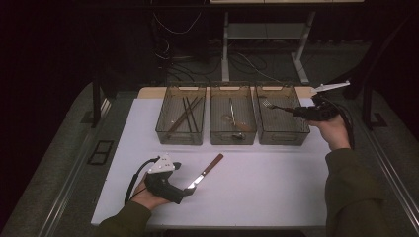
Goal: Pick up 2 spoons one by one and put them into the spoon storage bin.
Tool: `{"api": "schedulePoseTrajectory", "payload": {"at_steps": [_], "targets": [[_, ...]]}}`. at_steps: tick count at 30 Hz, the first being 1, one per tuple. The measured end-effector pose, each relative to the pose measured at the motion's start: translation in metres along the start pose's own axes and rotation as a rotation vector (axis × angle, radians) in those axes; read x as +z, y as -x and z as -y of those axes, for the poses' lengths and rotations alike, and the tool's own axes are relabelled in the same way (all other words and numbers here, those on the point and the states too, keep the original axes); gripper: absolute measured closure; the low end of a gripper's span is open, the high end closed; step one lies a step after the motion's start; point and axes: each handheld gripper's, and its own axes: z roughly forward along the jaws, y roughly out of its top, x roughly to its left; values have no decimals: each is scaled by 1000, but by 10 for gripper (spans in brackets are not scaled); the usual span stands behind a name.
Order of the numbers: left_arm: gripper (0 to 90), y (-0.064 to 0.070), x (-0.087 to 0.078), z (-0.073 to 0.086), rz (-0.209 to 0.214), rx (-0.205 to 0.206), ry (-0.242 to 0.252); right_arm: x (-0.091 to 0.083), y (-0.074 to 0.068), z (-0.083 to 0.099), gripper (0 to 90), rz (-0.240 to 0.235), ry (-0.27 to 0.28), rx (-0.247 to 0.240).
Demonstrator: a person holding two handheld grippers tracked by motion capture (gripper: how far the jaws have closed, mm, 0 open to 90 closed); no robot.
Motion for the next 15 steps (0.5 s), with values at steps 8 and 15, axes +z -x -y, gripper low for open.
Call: {"api": "schedulePoseTrajectory", "payload": {"at_steps": [8, 15], "targets": [[0, 0, 0, 0, 4, -5, 0, 22, 1, 2, 753, 9, -49, 28], [0, 1, 0, 0, 9, -1, -6, 32, 1, 5, 752, 13, -67, 40]]}}
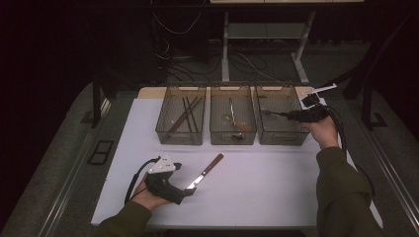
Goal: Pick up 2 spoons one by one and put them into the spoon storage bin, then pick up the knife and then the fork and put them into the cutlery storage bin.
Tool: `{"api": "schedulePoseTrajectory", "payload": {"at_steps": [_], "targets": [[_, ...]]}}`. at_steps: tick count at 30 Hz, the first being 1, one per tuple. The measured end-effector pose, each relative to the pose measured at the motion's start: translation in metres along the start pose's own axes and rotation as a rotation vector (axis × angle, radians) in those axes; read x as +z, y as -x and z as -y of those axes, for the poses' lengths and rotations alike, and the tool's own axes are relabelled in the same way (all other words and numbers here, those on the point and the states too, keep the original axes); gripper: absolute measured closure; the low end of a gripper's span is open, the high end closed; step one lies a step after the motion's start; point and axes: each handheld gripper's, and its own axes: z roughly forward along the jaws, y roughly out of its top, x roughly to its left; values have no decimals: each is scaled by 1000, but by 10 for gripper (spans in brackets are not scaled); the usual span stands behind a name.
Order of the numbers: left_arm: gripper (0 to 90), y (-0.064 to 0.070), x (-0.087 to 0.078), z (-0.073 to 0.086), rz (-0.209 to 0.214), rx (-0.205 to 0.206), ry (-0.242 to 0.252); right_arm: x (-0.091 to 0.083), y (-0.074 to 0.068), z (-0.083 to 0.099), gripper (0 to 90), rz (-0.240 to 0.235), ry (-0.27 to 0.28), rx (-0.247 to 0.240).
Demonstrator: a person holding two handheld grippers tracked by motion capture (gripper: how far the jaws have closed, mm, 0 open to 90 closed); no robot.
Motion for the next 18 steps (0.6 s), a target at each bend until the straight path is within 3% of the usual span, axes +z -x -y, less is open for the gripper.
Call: {"api": "schedulePoseTrajectory", "payload": {"at_steps": [8, 13, 18], "targets": [[0, 0, 0, 0, 0, 0, -3, 5, 1, 3, 737, 14, 1, -4], [0, 1, 0, 0, -1, 0, -2, 5, 2, 5, 584, 24, 8, 6], [0, 0, 0, 1, -3, 3, -6, -1, 2, 7, 434, 3, 38, 16]]}}
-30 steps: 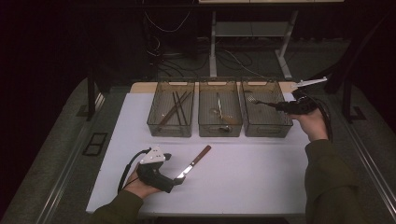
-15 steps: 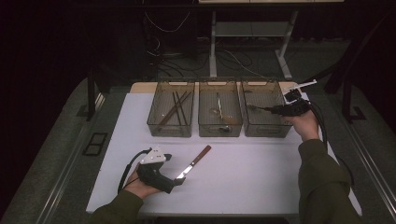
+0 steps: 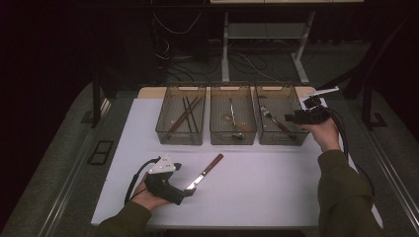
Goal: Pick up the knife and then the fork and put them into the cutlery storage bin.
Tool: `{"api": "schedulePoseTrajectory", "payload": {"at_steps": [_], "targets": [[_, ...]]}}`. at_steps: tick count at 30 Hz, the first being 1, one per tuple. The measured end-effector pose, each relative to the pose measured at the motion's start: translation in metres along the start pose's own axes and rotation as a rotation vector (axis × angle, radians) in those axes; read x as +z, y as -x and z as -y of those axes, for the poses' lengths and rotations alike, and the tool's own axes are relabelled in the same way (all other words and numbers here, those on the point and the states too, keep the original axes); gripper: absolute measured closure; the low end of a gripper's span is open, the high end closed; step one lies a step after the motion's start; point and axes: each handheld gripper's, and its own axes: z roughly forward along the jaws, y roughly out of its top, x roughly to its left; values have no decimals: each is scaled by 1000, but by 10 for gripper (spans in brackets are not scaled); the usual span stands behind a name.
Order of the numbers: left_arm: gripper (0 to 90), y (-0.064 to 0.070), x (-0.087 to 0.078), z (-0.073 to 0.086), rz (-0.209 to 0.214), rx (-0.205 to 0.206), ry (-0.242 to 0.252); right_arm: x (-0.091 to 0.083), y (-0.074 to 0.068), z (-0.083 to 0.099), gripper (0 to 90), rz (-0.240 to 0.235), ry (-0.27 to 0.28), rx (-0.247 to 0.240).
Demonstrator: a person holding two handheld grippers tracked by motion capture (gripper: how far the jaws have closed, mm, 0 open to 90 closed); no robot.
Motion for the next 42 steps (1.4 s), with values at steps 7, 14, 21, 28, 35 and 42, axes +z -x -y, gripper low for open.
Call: {"api": "schedulePoseTrajectory", "payload": {"at_steps": [7, 14, 21, 28, 35, 42], "targets": [[0, 0, 0, 0, -6, 5, -3, -13, -6, 10, 331, -43, 45, -27], [0, 0, 0, 0, -17, 1, -4, -33, -19, 24, 289, -97, 98, -66], [0, 0, -1, 0, -22, 0, -6, -53, -43, 42, 260, -106, 153, -121], [0, 0, -1, 0, -31, -2, -4, -63, -65, 61, 203, -150, 180, -136], [12, 0, -2, -1, -41, -2, -1, -62, -81, 92, 184, -164, 192, -148], [118, -1, -6, -2, -57, -19, 5, -55, -93, 120, 183, -178, 172, -170]]}}
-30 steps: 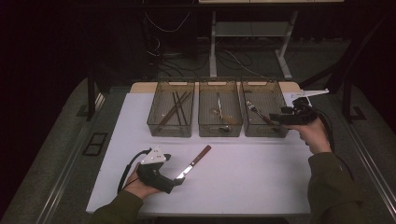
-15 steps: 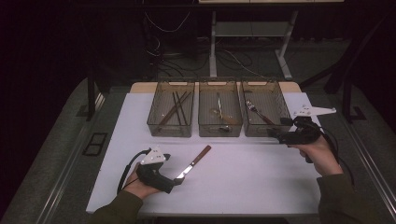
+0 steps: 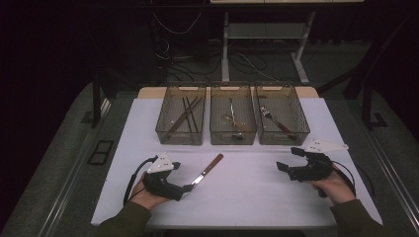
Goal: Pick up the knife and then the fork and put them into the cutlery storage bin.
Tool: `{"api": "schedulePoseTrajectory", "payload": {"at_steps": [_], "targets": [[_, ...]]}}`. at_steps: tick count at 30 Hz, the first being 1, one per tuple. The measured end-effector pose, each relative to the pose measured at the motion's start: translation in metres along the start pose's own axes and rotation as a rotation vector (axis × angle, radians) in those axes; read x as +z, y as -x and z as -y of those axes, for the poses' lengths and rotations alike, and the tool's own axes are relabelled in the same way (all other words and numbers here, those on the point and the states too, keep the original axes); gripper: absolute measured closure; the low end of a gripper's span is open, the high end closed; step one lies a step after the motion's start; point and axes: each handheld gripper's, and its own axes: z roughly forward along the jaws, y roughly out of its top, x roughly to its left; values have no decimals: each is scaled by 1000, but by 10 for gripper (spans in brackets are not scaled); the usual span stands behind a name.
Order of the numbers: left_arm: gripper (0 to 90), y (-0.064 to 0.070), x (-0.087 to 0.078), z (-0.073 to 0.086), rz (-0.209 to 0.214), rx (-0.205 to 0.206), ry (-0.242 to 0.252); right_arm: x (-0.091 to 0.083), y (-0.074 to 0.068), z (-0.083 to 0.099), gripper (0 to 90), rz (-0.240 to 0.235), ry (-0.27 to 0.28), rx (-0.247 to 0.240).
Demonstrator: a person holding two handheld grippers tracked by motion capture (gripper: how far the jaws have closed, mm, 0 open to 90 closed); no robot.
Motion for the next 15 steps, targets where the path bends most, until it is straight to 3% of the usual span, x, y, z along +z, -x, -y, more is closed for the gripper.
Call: {"api": "schedulePoseTrajectory", "payload": {"at_steps": [6, 15], "targets": [[232, 0, -2, -3, -4, -8, 11, 1, -14, 16, 183, -23, -16, 1], [411, 3, 11, -13, -12, -13, -28, 2, -31, 31, 183, -43, -60, -39]]}}
